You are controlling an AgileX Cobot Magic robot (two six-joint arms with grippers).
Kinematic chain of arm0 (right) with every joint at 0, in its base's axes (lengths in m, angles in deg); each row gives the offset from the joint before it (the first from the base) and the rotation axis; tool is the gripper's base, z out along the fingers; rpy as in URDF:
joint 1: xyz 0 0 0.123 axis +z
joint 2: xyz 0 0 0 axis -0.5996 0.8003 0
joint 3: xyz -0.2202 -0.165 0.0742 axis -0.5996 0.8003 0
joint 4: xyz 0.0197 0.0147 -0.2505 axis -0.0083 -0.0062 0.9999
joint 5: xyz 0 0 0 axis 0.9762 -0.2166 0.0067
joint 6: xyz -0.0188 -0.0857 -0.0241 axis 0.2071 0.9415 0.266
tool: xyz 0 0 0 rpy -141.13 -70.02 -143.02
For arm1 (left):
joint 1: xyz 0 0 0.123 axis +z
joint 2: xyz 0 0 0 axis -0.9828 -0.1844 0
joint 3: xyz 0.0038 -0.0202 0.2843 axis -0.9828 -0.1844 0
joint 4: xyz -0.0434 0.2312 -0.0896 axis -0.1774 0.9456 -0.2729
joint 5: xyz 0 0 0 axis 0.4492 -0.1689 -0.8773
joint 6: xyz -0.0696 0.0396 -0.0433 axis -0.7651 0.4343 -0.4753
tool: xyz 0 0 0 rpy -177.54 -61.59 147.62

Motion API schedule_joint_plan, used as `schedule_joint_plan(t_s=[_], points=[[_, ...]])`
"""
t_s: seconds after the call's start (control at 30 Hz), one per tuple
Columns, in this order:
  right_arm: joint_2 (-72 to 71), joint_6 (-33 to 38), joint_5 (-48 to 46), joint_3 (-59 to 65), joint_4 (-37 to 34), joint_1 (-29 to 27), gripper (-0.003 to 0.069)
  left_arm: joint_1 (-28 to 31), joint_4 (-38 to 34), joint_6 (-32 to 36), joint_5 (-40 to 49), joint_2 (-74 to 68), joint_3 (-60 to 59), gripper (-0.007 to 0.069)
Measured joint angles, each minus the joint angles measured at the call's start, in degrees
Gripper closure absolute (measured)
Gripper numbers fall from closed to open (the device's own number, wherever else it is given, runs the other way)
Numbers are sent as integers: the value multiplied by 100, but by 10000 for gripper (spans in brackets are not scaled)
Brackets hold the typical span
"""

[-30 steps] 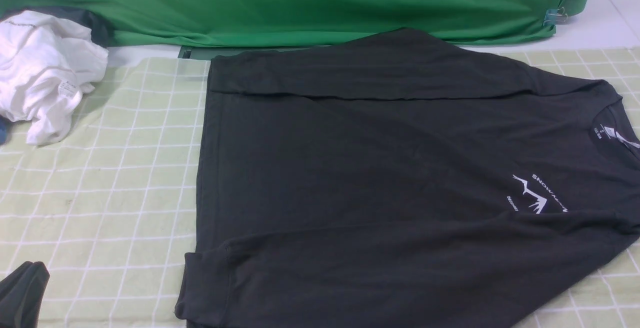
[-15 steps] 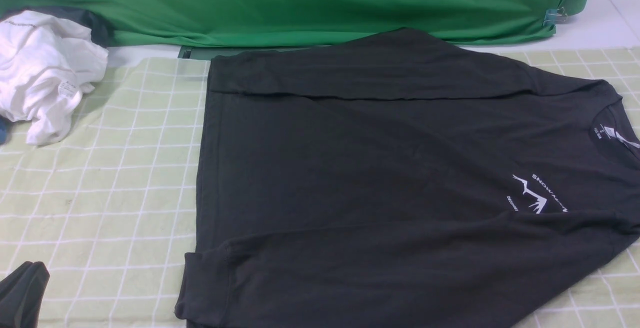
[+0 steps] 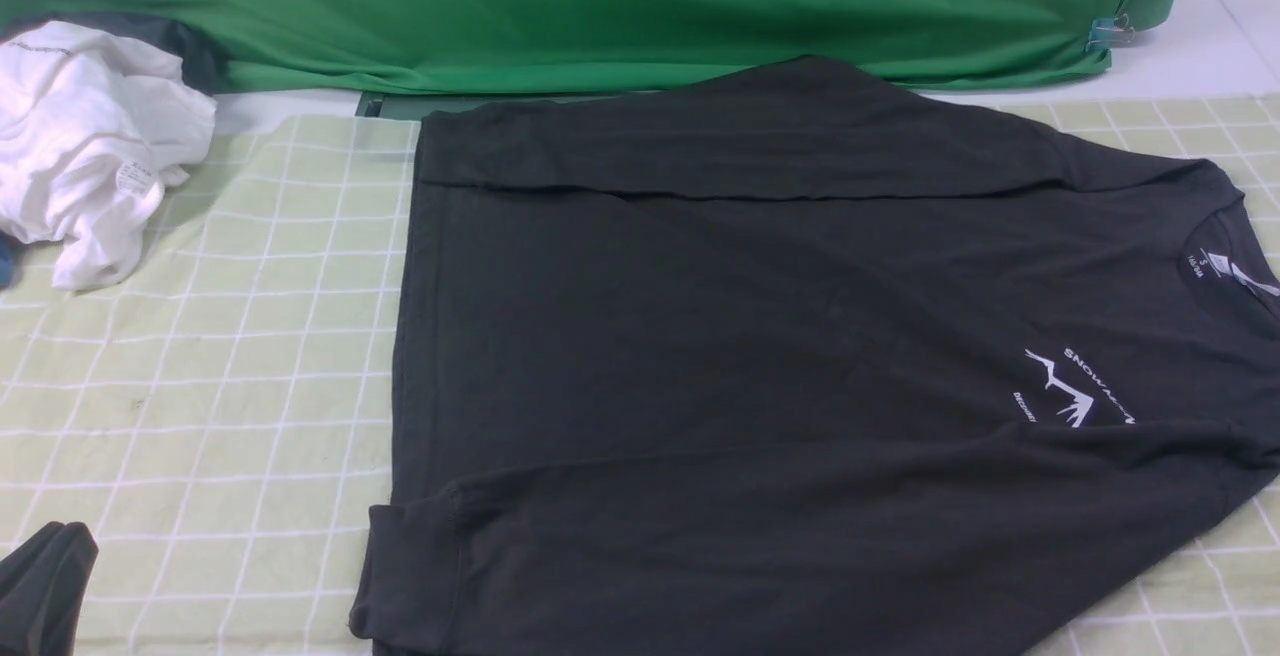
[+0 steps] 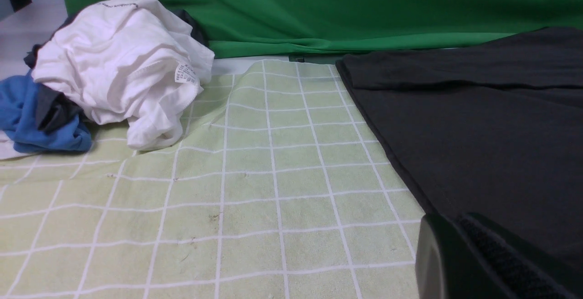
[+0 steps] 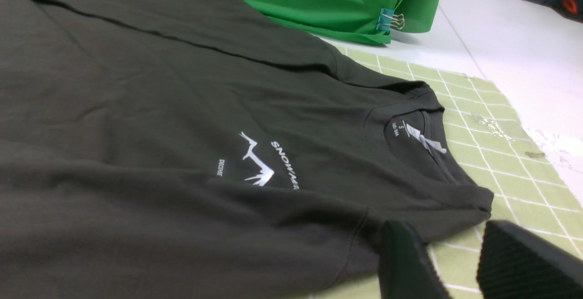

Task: Fold a long-sleeved shirt over a green coffee tablecloth.
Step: 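Grasp the left edge of the dark T-shirt lying flat on the table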

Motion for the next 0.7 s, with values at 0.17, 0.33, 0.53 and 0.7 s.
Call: schedule_joint_plan(t_s=[0.17, 0.33, 0.53, 0.7], points=[[0, 0, 0, 0, 0, 0, 414, 0, -2015, -1137, -271, 2, 0, 607], [0, 0, 5, 0, 0, 0, 414, 0, -3523, -1746, -569, 2, 0, 607], [0, 51, 5, 0, 7, 0, 414, 0, -3762, -1839, -961, 2, 0, 607], [0, 180, 584, 5, -141, 0, 414, 0, -3586, -1846, -1325, 2, 0, 607]])
